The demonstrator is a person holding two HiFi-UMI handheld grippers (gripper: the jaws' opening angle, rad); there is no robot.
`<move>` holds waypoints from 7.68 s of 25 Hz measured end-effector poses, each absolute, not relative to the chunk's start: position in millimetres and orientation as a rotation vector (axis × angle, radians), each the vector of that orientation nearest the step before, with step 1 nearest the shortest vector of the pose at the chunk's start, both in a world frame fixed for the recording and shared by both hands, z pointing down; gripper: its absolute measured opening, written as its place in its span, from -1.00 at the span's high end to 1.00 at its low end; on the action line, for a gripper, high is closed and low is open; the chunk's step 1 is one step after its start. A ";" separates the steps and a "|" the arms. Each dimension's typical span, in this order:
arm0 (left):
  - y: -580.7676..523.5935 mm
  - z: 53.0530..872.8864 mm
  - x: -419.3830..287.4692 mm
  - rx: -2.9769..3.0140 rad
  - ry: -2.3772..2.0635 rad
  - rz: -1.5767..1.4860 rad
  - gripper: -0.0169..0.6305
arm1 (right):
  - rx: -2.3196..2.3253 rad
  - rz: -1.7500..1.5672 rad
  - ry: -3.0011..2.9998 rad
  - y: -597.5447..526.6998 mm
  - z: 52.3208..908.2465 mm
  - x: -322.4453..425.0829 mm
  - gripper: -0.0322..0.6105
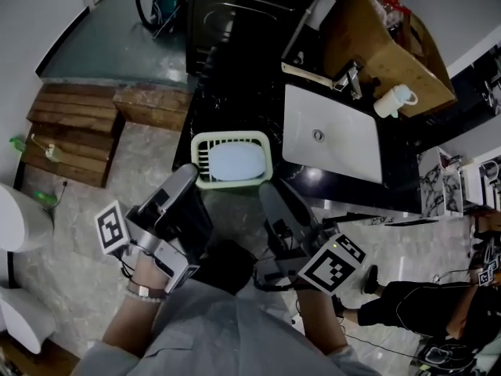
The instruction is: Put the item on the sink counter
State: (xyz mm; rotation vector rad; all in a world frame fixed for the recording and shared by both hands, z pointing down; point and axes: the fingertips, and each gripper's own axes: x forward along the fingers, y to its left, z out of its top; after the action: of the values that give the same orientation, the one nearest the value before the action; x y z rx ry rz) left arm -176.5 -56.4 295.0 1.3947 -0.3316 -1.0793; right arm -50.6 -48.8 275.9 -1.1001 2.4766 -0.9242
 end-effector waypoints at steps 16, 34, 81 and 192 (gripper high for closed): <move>-130.0 295.8 -137.9 1.386 -0.346 -1.044 0.68 | -1.121 -0.960 2.464 -120.6 280.5 -12.7 0.58; -222.2 292.1 -76.4 1.382 -0.415 -1.071 0.68 | -1.041 -1.001 2.549 -222.4 280.8 47.0 0.58; -380.1 322.5 -79.7 1.389 -0.369 -0.942 0.68 | -1.249 -0.999 2.540 -360.5 323.1 39.6 0.58; -533.7 469.1 -72.4 2.002 -1.047 0.286 0.67 | -1.596 -0.743 3.216 -508.5 492.0 21.4 0.35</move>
State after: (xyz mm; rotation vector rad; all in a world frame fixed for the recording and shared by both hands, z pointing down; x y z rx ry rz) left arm -72.4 -533.7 469.1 2.0020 -1.0471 0.2862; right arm 21.4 -508.5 492.0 -1.5959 3.2156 -0.7426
